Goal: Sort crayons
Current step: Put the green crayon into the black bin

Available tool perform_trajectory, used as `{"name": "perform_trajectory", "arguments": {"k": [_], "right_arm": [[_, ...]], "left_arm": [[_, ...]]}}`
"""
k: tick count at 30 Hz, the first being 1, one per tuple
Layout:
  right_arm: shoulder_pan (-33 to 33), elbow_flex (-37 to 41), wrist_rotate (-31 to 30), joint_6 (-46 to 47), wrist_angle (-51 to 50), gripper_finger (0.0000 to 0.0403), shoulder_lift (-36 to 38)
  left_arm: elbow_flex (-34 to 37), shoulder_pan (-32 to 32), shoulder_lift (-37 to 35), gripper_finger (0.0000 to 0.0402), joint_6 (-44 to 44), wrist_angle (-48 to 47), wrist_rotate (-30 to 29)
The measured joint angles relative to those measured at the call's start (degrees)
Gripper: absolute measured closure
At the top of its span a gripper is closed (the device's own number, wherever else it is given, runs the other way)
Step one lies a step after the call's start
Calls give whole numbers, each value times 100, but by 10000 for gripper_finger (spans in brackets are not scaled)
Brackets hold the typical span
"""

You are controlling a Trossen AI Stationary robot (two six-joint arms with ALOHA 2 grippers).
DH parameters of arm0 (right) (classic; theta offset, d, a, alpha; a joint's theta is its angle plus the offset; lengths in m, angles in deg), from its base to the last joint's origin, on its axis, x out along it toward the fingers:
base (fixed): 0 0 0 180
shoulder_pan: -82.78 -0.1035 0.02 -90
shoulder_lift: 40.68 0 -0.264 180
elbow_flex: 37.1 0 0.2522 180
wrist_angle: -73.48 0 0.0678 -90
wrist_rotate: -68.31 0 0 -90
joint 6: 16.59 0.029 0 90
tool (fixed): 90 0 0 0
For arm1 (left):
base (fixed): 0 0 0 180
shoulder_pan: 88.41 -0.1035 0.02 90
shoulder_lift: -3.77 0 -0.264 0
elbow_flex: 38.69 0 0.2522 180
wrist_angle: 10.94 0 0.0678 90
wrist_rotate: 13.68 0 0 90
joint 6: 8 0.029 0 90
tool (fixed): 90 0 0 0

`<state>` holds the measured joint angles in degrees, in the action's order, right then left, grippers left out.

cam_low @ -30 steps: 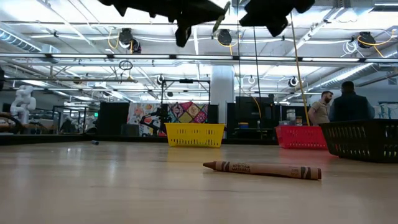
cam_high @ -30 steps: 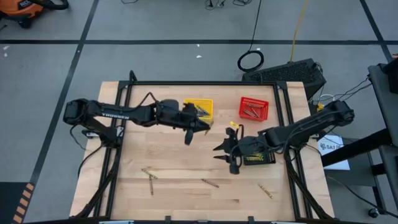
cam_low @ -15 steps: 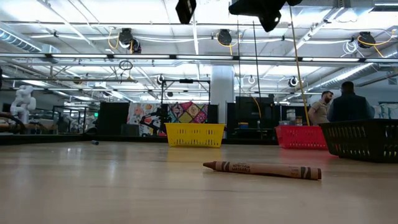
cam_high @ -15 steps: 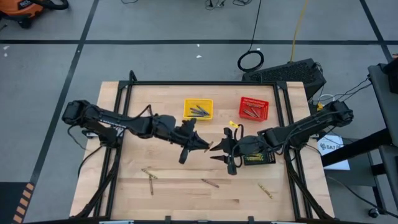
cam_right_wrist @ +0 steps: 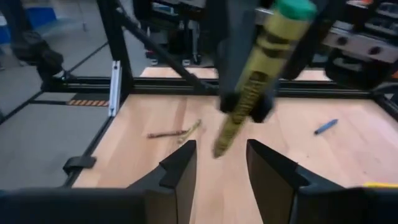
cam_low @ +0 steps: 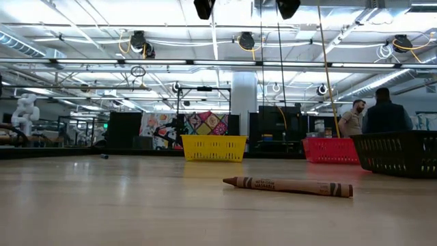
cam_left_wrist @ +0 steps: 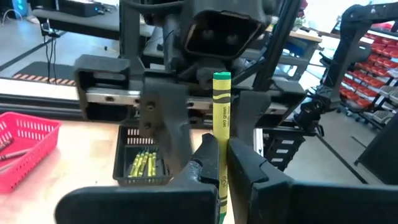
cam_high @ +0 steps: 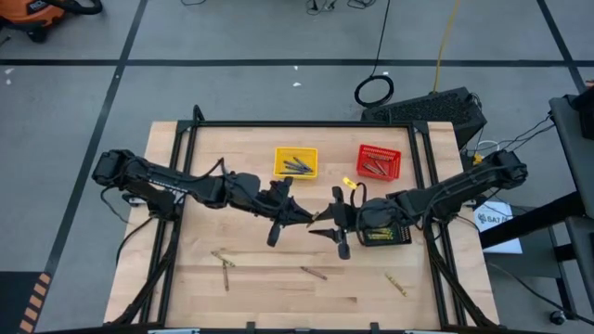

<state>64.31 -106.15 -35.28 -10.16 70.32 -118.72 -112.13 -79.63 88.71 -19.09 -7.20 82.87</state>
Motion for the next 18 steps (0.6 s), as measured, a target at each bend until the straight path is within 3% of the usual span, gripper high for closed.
{"name": "perform_trajectory", "arguments": {"k": [15,18], "right_arm": [[165,0,19,-48,520,278,-138],[175,0,34,-111,592,293,-155]], "left_arm": [[0,0,0,396,245,160,2],[0,0,9,396,249,146,2]]}}
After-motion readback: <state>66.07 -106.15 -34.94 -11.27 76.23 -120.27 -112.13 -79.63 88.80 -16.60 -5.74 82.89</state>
